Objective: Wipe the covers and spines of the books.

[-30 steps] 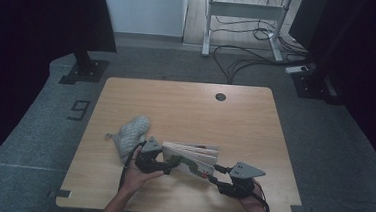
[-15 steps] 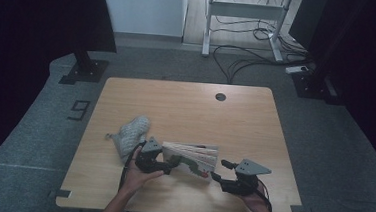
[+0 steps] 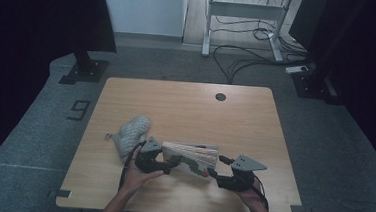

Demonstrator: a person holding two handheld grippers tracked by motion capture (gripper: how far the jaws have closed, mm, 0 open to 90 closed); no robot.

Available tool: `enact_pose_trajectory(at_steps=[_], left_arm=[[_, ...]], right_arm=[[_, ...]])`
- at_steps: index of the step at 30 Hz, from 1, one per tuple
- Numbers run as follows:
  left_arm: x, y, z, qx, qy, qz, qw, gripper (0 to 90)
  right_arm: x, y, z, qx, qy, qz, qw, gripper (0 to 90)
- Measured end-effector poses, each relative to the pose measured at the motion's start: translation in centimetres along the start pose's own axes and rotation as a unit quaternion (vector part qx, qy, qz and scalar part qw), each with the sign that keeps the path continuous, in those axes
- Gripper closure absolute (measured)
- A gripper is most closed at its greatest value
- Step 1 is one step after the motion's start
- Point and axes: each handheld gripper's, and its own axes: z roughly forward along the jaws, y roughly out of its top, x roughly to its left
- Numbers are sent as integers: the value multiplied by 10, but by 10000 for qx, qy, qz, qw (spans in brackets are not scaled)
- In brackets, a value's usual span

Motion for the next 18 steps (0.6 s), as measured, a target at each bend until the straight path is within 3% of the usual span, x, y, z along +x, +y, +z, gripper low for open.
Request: enact_pose_trajectory(at_steps=[18], left_arm=[[2,0,-1,-15,-17,-34,10000,220]], right_arm=[[-11,3,10,-74,-78,129,9999,236]])
